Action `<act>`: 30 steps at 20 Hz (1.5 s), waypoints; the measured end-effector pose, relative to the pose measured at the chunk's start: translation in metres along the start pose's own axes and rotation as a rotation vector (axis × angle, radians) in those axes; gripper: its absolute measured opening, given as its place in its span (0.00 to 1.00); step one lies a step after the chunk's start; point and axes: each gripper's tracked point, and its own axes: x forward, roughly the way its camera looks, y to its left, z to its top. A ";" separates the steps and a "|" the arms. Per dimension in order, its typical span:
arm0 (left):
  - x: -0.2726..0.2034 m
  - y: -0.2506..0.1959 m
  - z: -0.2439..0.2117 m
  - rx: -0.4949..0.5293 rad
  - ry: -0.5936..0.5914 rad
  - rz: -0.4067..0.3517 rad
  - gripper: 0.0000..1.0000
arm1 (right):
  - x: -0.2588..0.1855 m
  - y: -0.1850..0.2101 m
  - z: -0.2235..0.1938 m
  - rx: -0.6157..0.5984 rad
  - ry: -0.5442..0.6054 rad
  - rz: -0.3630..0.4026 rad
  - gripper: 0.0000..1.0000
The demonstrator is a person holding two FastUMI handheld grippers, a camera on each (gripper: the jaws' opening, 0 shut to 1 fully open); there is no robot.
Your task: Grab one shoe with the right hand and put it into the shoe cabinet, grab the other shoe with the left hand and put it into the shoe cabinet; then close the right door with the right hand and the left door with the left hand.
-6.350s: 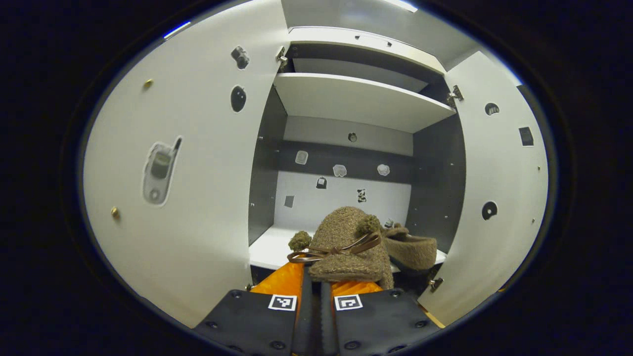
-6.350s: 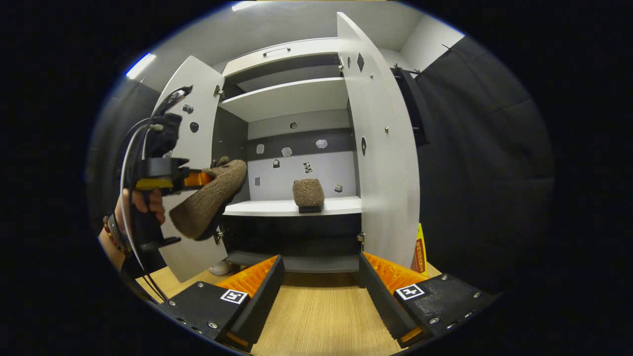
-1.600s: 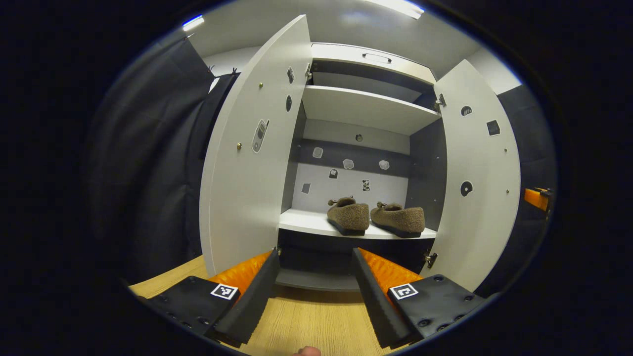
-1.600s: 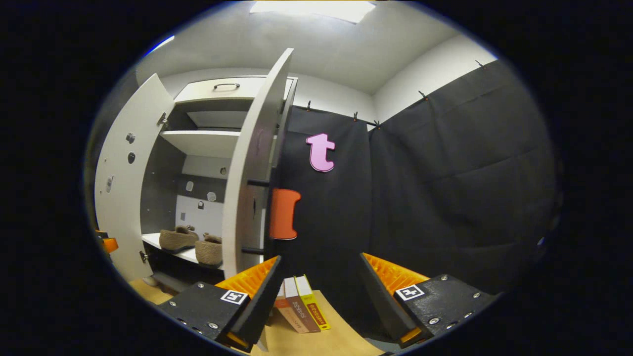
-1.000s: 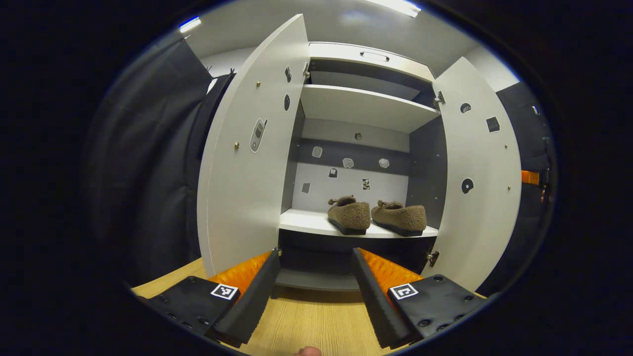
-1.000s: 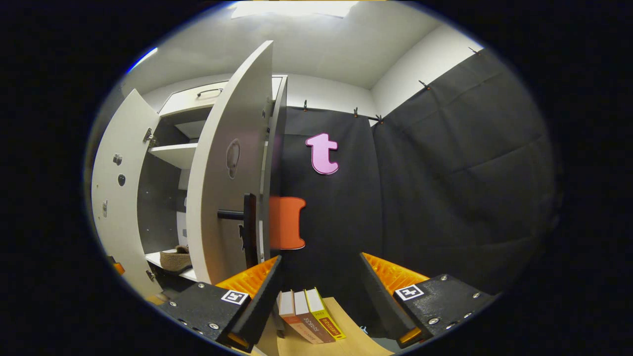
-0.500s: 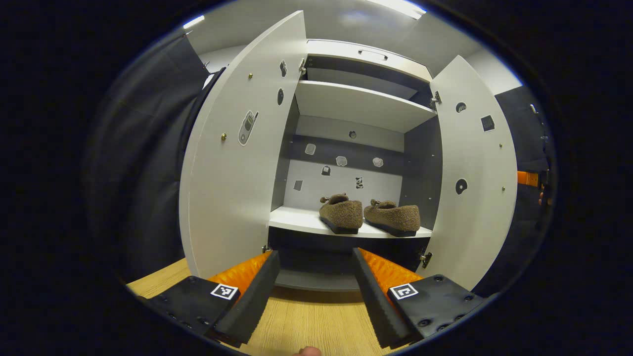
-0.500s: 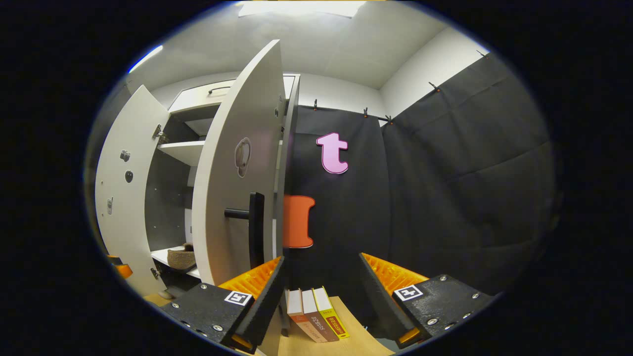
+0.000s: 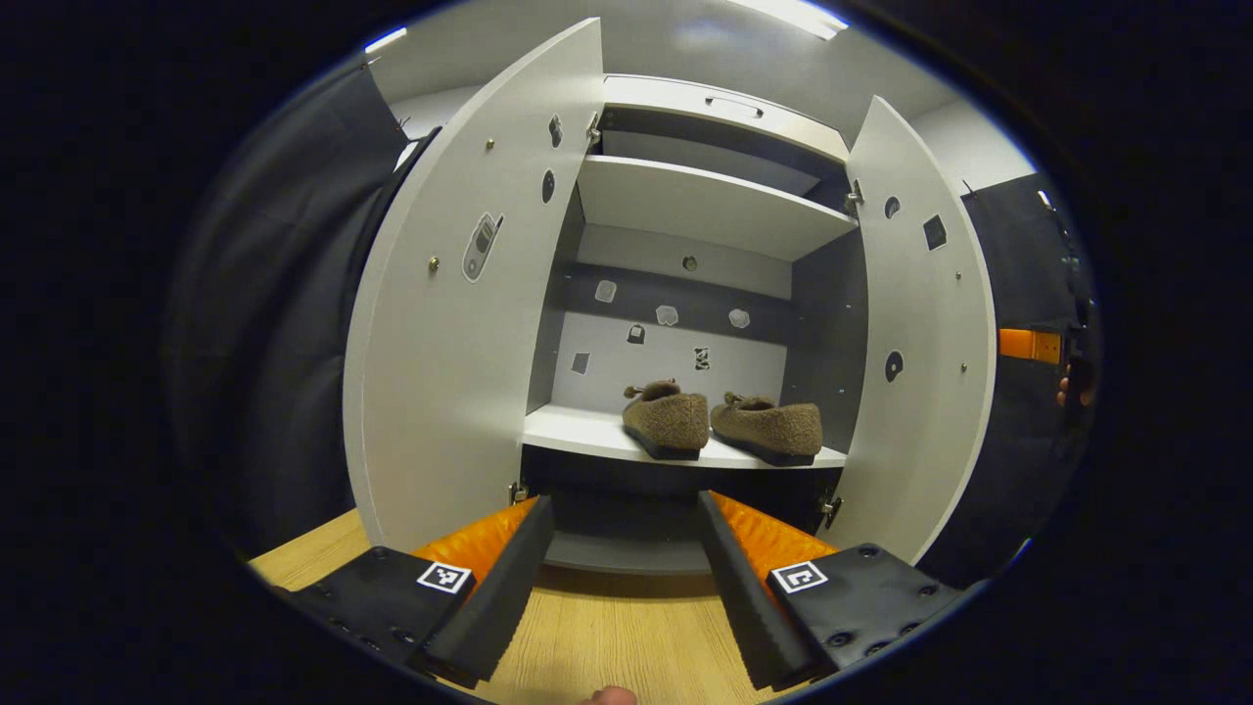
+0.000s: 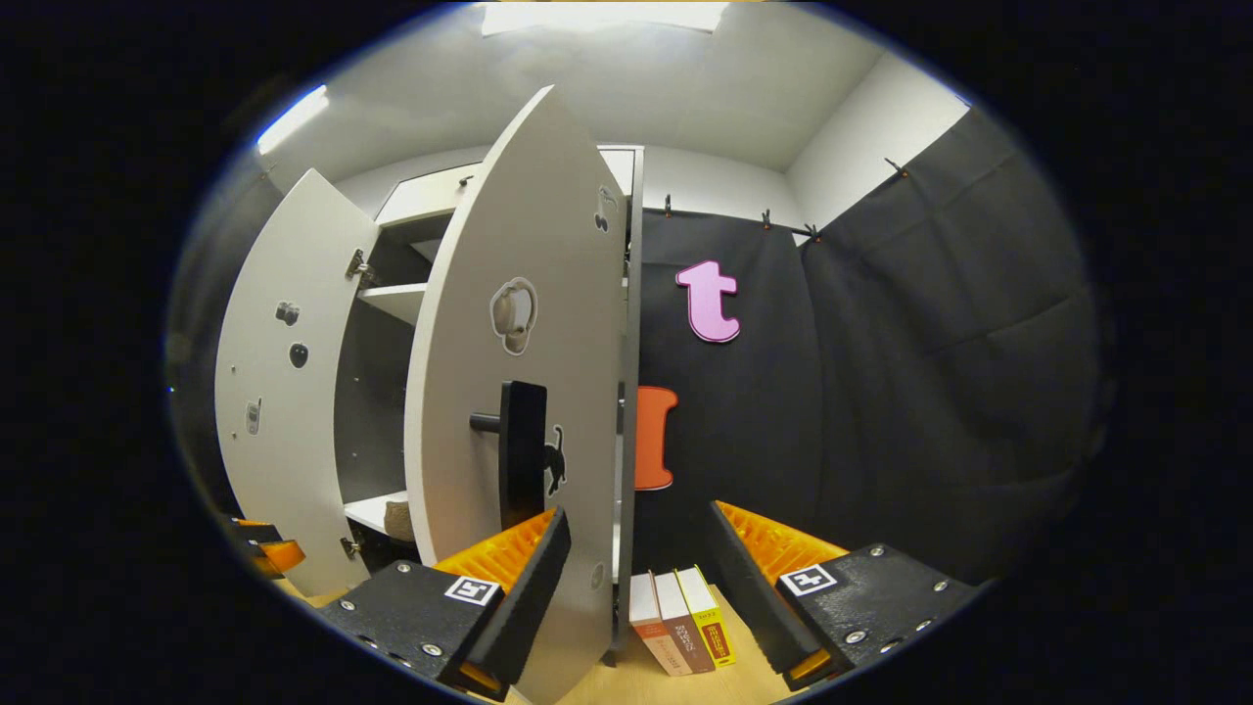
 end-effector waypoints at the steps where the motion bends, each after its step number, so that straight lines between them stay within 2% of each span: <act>1: 0.000 -0.001 0.001 0.003 -0.002 -0.004 0.99 | 0.000 0.005 -0.001 0.000 0.002 0.011 0.88; 3: -0.001 -0.003 0.001 0.013 -0.003 -0.009 0.92 | 0.005 0.015 -0.001 0.006 0.006 0.041 0.88; 4: -0.002 -0.004 0.001 0.016 -0.002 -0.010 0.92 | 0.006 0.022 -0.001 0.011 0.008 0.062 0.88; 5: -0.004 -0.004 0.001 0.010 -0.001 -0.012 0.92 | 0.006 0.031 -0.001 0.002 0.003 0.084 0.79; 6: -0.005 -0.006 0.001 -0.002 0.001 -0.019 0.95 | 0.008 0.039 -0.001 -0.008 -0.003 0.098 0.89; 7: -0.008 -0.009 0.001 -0.012 0.002 -0.027 0.99 | 0.011 0.046 -0.001 -0.015 -0.009 0.102 0.89; 8: -0.009 -0.009 0.002 -0.011 0.001 -0.027 0.99 | 0.013 0.055 -0.002 -0.019 -0.007 0.115 0.89; 9: -0.011 -0.008 0.004 -0.004 -0.004 -0.023 0.92 | 0.014 0.064 -0.002 -0.015 -0.008 0.136 0.97; 10: -0.012 -0.007 0.007 0.006 -0.012 -0.016 0.96 | 0.015 0.072 -0.003 -0.008 -0.007 0.158 0.91; 11: -0.014 -0.007 0.009 0.015 -0.017 -0.015 0.92 | 0.016 0.079 -0.005 -0.004 -0.001 0.176 0.92; 13: -0.016 -0.006 0.011 0.024 -0.022 -0.011 0.92 | 0.019 0.083 -0.009 -0.014 0.003 0.182 0.92; 14: -0.017 -0.006 0.011 0.025 -0.024 -0.010 0.95 | 0.021 0.085 -0.009 -0.014 0.003 0.183 0.98; 15: -0.018 -0.006 0.011 0.023 -0.023 -0.010 0.95 | 0.023 0.089 -0.010 -0.007 0.002 0.188 0.93; 18: -0.019 -0.007 0.011 0.019 -0.019 -0.012 0.95 | 0.036 0.098 -0.018 0.020 0.034 0.196 0.94; 19: -0.020 -0.008 0.012 0.022 -0.021 -0.014 0.92 | 0.039 0.102 -0.018 0.032 0.040 0.203 0.97; 21: -0.021 -0.009 0.014 0.032 -0.027 -0.016 0.92 | 0.048 0.108 -0.020 0.041 0.045 0.211 0.94; 22: -0.022 -0.010 0.014 0.039 -0.028 -0.017 0.95 | 0.053 0.111 -0.021 0.039 0.048 0.217 0.94; 28: -0.023 -0.006 0.012 0.033 -0.021 -0.002 0.95 | 0.074 0.142 -0.032 0.030 0.061 0.264 0.94; 29: -0.024 -0.005 0.012 0.034 -0.021 0.004 0.95 | 0.077 0.144 -0.033 0.025 0.062 0.264 0.97; 30: -0.024 -0.003 0.012 0.034 -0.020 0.008 0.95 | 0.080 0.147 -0.032 0.023 0.059 0.263 0.92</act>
